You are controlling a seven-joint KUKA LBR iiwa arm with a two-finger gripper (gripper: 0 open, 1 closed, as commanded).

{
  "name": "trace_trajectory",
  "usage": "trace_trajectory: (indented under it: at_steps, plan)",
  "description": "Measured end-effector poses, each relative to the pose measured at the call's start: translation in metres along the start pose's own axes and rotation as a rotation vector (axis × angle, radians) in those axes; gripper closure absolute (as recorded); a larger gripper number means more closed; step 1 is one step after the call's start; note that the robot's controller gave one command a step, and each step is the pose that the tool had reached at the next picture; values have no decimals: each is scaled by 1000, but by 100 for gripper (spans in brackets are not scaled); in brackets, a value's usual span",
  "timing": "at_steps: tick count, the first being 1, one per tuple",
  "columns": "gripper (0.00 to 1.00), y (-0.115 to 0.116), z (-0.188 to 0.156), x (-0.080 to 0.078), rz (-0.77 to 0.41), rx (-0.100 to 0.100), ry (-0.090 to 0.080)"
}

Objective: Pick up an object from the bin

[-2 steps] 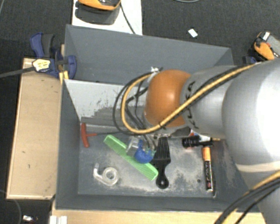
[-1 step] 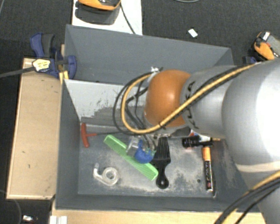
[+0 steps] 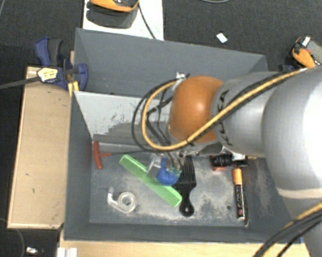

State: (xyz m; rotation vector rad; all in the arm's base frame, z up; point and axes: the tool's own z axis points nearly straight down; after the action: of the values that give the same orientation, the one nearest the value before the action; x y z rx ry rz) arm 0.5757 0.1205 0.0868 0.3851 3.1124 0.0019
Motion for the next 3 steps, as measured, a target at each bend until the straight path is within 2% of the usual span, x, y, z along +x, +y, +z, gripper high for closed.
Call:
trace_trajectory:
  at_steps: [3]
  plan:
    - [100, 0, -61, -2, 5, -2, -5]
